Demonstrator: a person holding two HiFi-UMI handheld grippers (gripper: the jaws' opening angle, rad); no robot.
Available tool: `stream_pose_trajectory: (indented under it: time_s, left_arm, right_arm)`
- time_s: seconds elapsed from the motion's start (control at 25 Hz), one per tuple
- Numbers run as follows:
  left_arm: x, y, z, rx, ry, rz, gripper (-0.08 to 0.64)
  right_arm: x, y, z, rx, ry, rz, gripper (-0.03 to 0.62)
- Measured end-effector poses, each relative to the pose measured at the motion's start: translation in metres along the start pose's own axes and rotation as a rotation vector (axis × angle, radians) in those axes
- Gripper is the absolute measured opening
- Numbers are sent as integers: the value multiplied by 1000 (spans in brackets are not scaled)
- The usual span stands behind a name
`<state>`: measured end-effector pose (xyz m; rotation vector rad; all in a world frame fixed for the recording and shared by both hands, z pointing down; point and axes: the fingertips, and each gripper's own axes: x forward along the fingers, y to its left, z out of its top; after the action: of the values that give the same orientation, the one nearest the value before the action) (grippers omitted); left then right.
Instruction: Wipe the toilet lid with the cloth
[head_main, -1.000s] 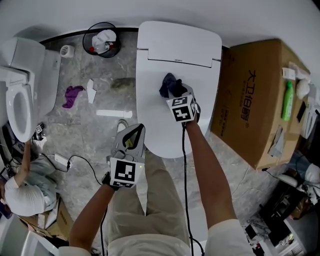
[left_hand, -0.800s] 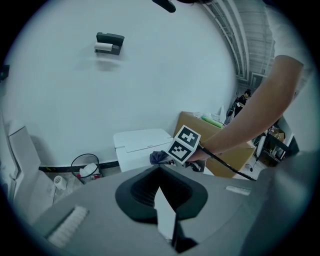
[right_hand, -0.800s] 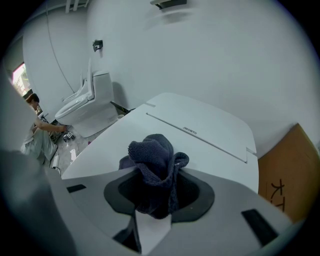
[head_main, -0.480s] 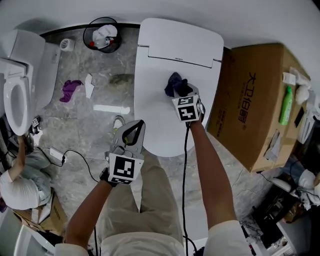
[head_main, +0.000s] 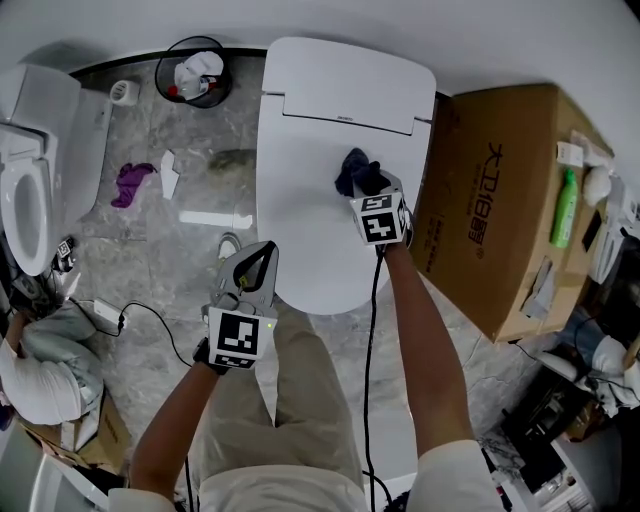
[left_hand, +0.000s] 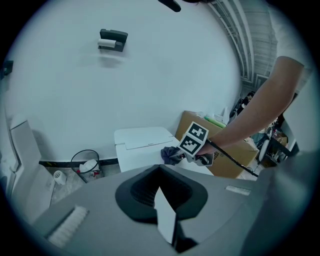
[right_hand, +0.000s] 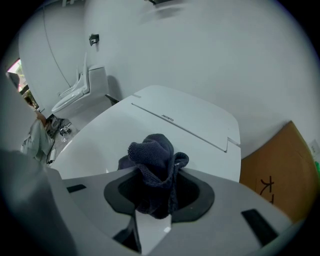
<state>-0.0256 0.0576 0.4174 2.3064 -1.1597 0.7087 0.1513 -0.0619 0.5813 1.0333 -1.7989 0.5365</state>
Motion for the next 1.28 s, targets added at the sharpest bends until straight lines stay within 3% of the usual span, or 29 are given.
stream_pose_trajectory:
  time_s: [1.28]
  left_arm:
    - [-4, -8, -8, 7, 11, 1, 0]
  right_arm:
    - [-21, -72, -57, 40, 77, -133, 129]
